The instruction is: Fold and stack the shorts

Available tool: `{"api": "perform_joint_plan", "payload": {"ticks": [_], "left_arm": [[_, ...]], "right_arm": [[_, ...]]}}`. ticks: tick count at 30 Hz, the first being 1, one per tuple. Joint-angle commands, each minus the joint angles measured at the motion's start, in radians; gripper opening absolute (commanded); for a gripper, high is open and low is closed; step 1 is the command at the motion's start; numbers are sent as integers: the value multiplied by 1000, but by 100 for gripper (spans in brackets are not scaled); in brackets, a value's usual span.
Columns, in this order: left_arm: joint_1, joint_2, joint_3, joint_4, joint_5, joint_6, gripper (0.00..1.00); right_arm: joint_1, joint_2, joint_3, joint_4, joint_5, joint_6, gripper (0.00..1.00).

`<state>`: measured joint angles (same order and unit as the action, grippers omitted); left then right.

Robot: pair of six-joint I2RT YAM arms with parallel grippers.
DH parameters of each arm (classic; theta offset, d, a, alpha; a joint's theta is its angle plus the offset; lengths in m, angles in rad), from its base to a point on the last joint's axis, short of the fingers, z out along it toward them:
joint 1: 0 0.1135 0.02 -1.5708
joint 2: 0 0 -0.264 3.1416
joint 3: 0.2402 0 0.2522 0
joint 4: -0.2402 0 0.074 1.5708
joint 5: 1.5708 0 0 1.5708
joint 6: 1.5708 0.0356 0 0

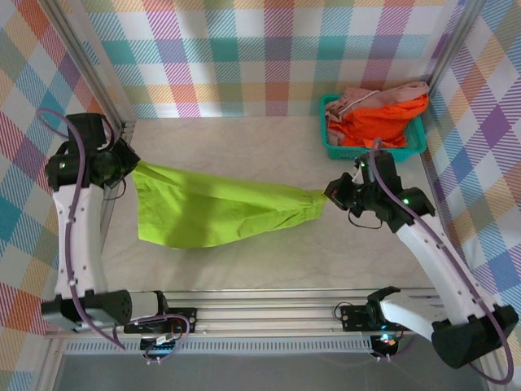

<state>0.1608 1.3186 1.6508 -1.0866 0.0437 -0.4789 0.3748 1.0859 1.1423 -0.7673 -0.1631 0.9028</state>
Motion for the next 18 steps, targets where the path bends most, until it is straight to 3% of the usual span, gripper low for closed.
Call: {"api": "perform_joint_plan", "payload": {"ticks": [1, 11, 13, 16, 18], "left_arm": [[8, 69, -21, 103, 4, -22, 0], [-15, 361, -3, 206, 19, -58, 0], [-17, 428, 24, 223, 12, -69, 0], [-18, 552, 98, 238, 25, -96, 5], [-17, 651, 192, 238, 45, -112, 23]], "right_arm": [[-2, 71, 17, 41, 45, -32, 0], [-51, 356, 108, 149, 3, -69, 0], [-66, 435, 146, 171, -15, -75, 4], [-95, 555, 217, 204, -52, -70, 13], [-128, 652, 306, 217, -85, -74, 37]]}}
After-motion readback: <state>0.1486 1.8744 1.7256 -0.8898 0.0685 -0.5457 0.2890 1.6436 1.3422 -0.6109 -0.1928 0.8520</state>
